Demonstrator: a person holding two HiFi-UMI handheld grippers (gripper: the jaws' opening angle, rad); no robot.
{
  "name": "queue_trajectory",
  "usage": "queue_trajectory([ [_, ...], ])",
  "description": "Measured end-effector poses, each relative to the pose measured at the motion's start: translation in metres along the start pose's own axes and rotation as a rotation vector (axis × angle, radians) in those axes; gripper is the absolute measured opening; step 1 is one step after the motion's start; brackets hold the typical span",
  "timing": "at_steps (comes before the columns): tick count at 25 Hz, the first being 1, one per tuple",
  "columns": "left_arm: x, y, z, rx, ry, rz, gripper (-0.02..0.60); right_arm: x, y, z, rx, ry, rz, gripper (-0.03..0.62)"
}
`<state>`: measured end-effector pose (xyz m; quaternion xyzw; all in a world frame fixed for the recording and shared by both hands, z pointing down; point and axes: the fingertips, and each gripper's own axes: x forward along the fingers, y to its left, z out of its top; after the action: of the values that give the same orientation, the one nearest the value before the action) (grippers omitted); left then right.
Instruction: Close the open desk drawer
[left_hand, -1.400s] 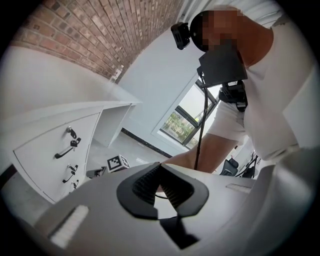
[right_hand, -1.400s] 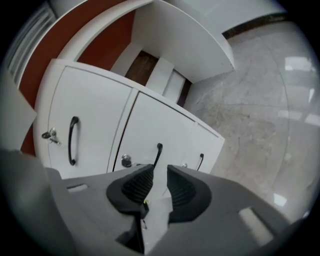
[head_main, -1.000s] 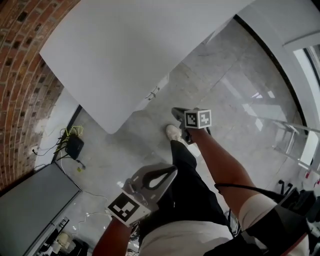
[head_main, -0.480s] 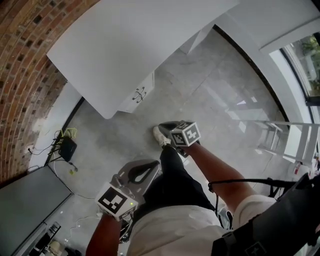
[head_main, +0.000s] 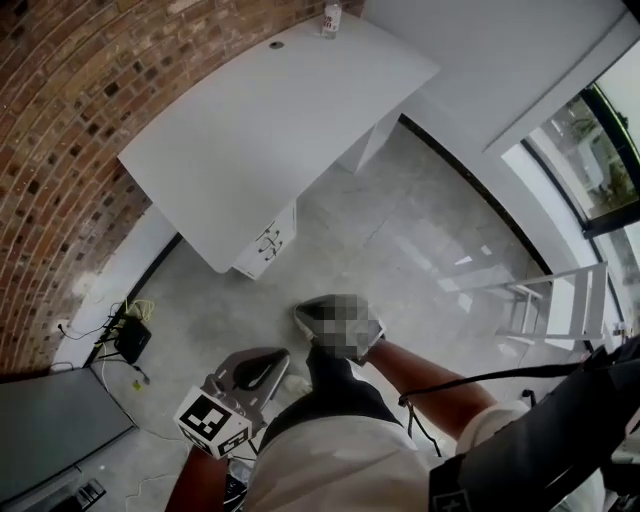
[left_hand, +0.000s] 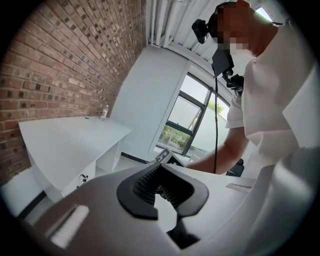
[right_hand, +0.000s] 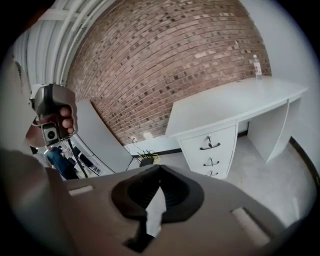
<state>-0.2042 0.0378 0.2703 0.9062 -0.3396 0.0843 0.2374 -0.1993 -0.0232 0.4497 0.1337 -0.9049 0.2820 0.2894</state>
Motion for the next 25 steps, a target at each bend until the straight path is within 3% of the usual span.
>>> queue_trajectory([
  [13,-0.055,-0.069,0.04,0.041,-0.098,0.086,0.002,-0.114,0.129,0.071,-0.297,-0.106,0.068,0.003],
  [19,-0.077,-0.093,0.044,0.058,-0.121,0.125,0.002,-0.151,0.172,0.08,-0.428,-0.127,0.07,0.003],
  [25,-0.08,-0.112,0.043,0.085,-0.135,0.127,0.002,-0.174,0.205,0.082,-0.494,-0.158,0.095,0.003],
])
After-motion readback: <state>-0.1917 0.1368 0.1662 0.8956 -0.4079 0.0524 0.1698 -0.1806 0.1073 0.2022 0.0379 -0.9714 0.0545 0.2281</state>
